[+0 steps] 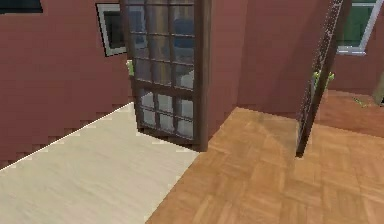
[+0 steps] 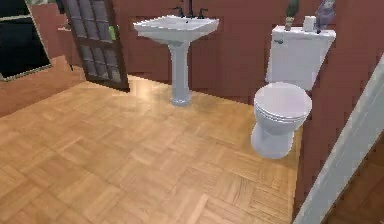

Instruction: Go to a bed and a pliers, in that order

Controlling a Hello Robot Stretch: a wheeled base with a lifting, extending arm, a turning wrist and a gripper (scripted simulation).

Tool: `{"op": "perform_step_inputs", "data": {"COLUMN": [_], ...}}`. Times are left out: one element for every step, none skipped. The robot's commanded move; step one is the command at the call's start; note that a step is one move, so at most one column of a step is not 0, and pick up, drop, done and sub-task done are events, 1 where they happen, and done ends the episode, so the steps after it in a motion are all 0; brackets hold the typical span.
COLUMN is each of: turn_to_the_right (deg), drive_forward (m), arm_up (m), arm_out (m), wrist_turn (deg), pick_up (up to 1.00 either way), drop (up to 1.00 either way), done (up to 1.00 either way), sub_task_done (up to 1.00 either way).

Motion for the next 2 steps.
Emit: {"op": "perform_step_inputs", "data": {"turn_to_the_right": [-27.0,0.0], "drive_forward": [0.0,1.0], "arm_up": [0.0,0.0], "arm_out": [0.0,0.0], "wrist_turn": [0.0,0.0], "pick_up": [0.0,0.0], "drop": [0.0,0.0], "done": [0.0,0.0], "sub_task_done": [0.0,0.0]}}
